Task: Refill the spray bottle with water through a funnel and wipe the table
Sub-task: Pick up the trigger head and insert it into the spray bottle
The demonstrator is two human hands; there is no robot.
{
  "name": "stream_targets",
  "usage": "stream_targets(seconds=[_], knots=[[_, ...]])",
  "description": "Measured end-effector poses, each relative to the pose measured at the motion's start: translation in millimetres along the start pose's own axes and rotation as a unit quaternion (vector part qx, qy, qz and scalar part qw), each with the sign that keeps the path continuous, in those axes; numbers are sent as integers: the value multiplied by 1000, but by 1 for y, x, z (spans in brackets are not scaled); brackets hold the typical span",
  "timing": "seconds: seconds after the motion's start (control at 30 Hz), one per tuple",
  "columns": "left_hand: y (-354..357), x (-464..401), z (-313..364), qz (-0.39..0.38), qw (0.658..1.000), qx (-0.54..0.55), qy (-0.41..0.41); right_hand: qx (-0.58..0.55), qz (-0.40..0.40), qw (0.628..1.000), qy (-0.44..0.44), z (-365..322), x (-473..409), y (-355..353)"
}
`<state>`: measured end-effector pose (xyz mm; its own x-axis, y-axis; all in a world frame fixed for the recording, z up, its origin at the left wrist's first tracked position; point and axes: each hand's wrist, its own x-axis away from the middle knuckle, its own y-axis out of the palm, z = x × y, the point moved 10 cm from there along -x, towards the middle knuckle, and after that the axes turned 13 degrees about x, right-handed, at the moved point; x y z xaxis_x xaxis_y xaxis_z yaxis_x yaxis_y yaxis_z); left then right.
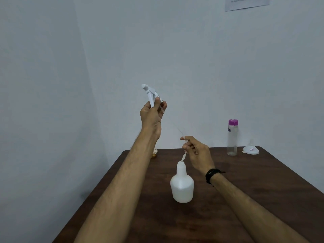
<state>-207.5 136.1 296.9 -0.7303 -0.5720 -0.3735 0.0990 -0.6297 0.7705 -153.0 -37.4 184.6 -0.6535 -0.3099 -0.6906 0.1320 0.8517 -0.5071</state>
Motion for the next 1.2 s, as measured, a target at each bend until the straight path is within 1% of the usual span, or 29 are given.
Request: stream_targets(seconds=[0.3,0.4,0.53,0.67,0.73,0.8,0.9,1.07,1.2], knots=[[-21,16,-9,-20,995,-96,-8,-4,-109,994,13,9,21,35],[-29,26,-20,-32,988,-154,-9,4,-120,993,14,18,30,44],[-46,39,-43,-57,967,-248,-11,7,-138,990,22,27,43,53],[-66,56,-70,-89,931,-354,-8,-39,-129,990,27,28,50,57],[-77,65,-84,-100,925,-367,-19,-64,-125,989,35,29,52,60],[-88,72,-95,-99,926,-363,-28,-88,-117,988,42,30,54,63],[-104,78,-104,-96,917,-386,-18,-120,-102,986,63,34,60,65],[-124,85,-123,-96,913,-397,-16,-123,-111,982,95,54,73,84],[-128,82,-127,-88,913,-399,-2,-123,-92,982,107,65,79,93]])
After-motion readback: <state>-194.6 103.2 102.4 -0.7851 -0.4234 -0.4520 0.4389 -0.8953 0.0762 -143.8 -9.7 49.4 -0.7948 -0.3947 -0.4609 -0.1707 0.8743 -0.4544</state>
